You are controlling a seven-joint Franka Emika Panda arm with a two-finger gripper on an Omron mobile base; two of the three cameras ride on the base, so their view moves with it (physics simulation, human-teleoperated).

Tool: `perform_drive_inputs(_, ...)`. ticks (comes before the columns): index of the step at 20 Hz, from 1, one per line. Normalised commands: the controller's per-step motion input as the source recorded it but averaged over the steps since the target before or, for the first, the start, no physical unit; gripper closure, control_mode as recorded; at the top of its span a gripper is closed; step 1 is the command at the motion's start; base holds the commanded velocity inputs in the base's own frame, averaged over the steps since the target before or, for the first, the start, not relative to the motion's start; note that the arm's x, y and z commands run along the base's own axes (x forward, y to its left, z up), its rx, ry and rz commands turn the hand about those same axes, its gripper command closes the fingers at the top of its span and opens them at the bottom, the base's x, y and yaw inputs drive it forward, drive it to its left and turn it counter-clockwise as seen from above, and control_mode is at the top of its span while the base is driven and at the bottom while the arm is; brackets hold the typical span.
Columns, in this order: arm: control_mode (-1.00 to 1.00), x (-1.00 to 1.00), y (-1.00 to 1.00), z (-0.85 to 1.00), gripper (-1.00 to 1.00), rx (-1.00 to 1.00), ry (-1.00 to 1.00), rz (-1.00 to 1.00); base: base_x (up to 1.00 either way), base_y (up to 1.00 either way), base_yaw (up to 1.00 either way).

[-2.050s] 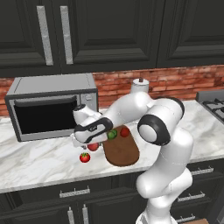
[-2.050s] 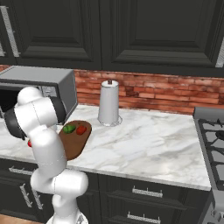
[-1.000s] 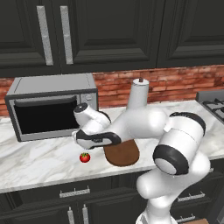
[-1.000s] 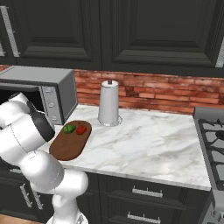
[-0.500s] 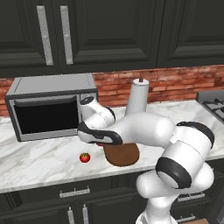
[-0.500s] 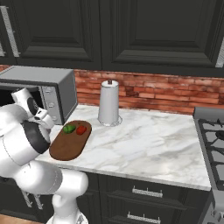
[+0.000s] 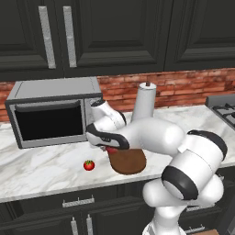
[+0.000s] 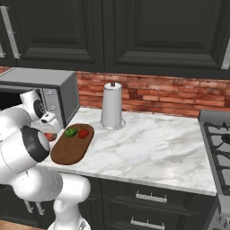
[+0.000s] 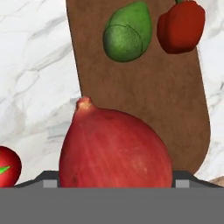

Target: Place the avocado, onion, tomato, and bell pepper on the cutting board.

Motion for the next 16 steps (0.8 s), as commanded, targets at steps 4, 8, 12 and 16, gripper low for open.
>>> perform_drive_inputs(4,-1.0,0.0,-0.14,-0.25,1.0,-0.01,0.08,-0.03,0.0,0.0,0.0)
perform_drive_inputs(8,-1.0,0.0,-0.2,-0.28,1.0,0.0,0.1,-0.01,0.0,0.0,0.0)
perform_drive_inputs(12,-1.0,0.01,-0.32,-0.14,1.0,0.0,0.08,0.0,0.0,0.0,0.0)
perform_drive_inputs(16,-1.0,0.01,-0.26,-0.21,1.0,0.0,0.07,0.0,0.0,0.0,0.0)
